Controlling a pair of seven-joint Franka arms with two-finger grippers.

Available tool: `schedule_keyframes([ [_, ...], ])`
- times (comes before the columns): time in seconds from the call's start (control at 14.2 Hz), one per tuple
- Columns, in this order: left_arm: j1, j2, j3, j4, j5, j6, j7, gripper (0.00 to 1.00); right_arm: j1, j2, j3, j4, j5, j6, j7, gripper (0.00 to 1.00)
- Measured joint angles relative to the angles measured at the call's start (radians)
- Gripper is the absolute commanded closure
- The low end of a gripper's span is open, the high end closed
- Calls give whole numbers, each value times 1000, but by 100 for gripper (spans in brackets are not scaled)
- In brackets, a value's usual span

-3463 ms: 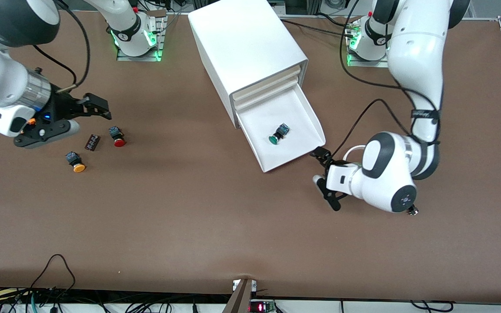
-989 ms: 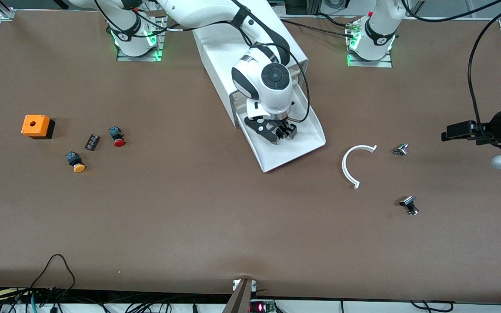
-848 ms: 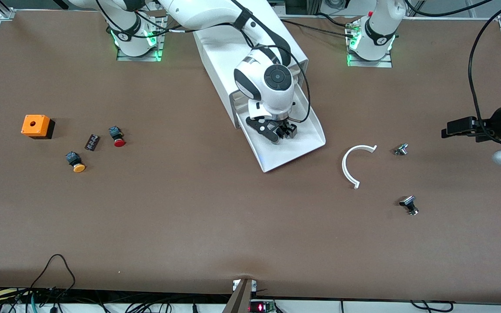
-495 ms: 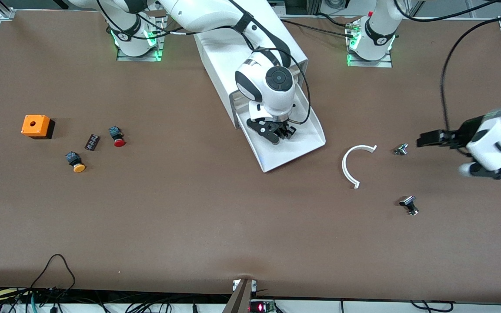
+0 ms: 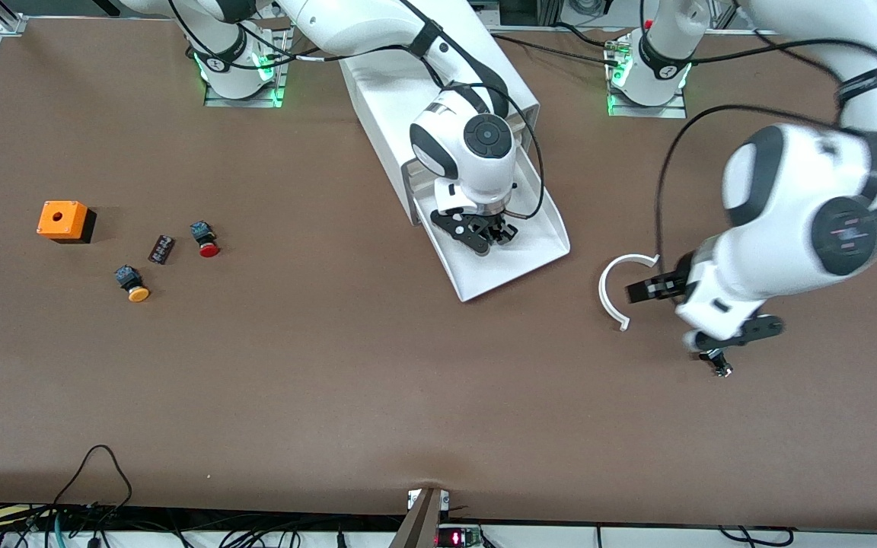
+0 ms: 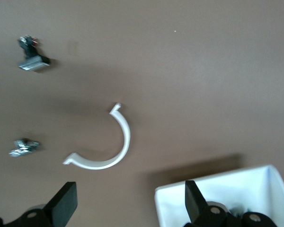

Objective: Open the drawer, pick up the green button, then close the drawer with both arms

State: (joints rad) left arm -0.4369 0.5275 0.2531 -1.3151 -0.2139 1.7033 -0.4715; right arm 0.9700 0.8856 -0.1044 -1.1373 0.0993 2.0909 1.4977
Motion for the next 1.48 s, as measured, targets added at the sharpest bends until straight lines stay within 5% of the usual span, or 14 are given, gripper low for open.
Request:
schedule_keyframes([
  [0.42, -87, 121, -38, -15, 0, 194, -298, 0, -124, -171, -9, 19, 2, -217, -270, 100],
  [0.92, -149, 141, -54, -189, 0, 449, -430, 0, -362, -285, -19, -4, 63, -465, -816, 100],
  [1.48, -231, 145, -56, -329, 5, 580, -444, 0, -467, -300, -252, -270, 69, -359, -1470, 100],
])
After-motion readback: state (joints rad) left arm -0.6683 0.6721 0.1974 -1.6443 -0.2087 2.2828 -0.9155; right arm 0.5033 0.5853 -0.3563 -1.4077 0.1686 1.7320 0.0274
